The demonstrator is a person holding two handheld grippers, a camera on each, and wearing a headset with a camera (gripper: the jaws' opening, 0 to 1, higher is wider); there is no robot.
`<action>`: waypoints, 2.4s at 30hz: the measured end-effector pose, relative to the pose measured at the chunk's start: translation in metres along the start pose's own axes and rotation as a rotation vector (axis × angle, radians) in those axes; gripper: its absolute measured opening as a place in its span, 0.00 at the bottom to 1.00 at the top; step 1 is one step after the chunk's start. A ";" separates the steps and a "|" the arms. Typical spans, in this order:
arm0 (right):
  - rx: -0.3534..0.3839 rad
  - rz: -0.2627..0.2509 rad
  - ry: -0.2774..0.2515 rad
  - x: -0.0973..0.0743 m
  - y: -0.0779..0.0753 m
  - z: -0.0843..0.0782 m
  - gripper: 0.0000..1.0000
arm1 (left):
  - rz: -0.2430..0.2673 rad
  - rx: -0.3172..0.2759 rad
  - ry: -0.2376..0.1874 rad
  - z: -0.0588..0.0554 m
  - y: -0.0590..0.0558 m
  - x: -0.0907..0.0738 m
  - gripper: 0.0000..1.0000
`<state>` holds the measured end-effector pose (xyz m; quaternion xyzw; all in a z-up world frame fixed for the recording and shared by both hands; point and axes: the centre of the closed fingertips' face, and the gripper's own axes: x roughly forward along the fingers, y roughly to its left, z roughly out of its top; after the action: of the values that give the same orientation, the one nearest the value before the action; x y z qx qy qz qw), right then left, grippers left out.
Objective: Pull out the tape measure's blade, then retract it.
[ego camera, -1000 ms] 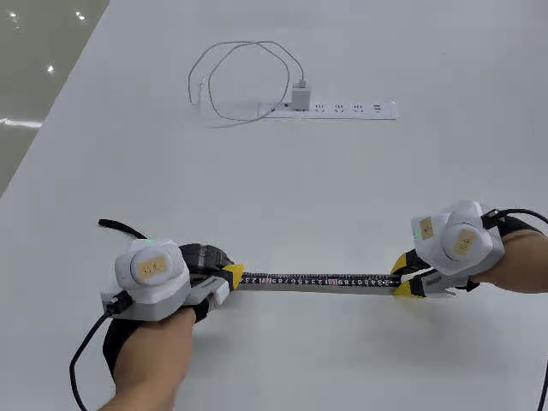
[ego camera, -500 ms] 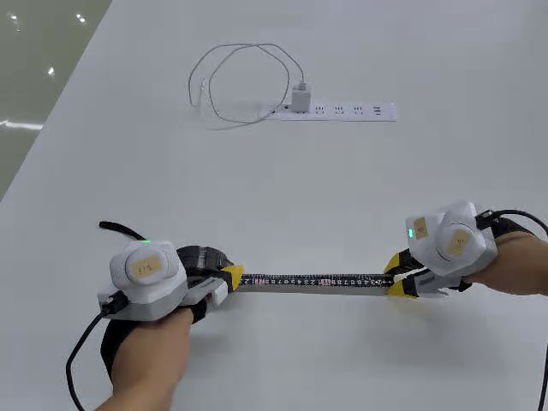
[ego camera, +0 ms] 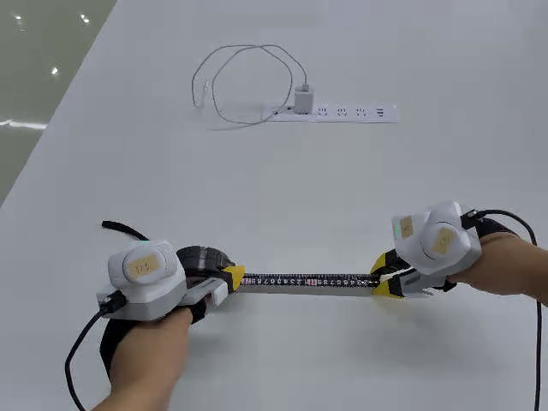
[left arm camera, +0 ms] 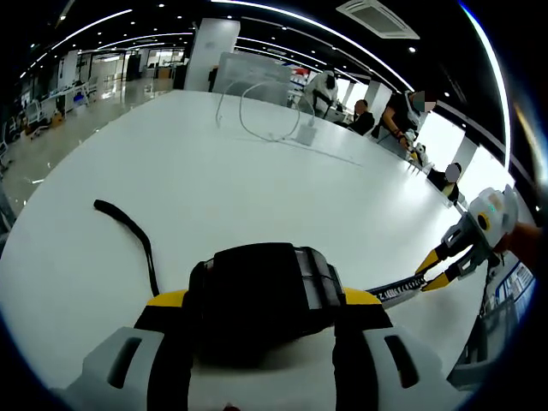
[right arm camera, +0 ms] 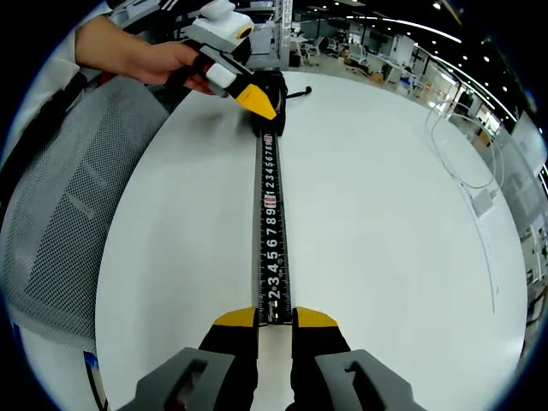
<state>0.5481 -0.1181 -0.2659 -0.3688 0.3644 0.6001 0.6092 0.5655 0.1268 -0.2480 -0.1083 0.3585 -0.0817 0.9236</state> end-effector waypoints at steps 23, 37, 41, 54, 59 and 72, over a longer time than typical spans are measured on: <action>-0.004 0.010 -0.044 0.010 -0.002 0.027 0.10 | -0.015 -0.018 -0.005 0.001 0.001 0.000 0.63; -0.016 0.024 -0.054 0.017 -0.004 0.040 0.10 | -0.021 -0.025 -0.007 0.001 0.000 0.000 0.63; -0.017 0.028 -0.061 0.019 -0.004 0.045 0.10 | -0.024 -0.028 -0.007 0.001 0.000 0.000 0.63; -0.028 0.039 -0.089 0.028 -0.004 0.063 0.10 | -0.030 -0.035 -0.004 0.001 0.001 0.000 0.63; -0.029 0.042 -0.095 0.030 -0.005 0.067 0.10 | -0.032 -0.037 -0.003 0.001 0.001 0.000 0.63; -0.034 0.048 -0.115 0.037 -0.005 0.081 0.10 | -0.035 -0.043 -0.002 0.001 0.001 0.000 0.63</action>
<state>0.5536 -0.0293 -0.2608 -0.3353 0.3271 0.6409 0.6081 0.5657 0.1277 -0.2474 -0.1344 0.3574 -0.0898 0.9199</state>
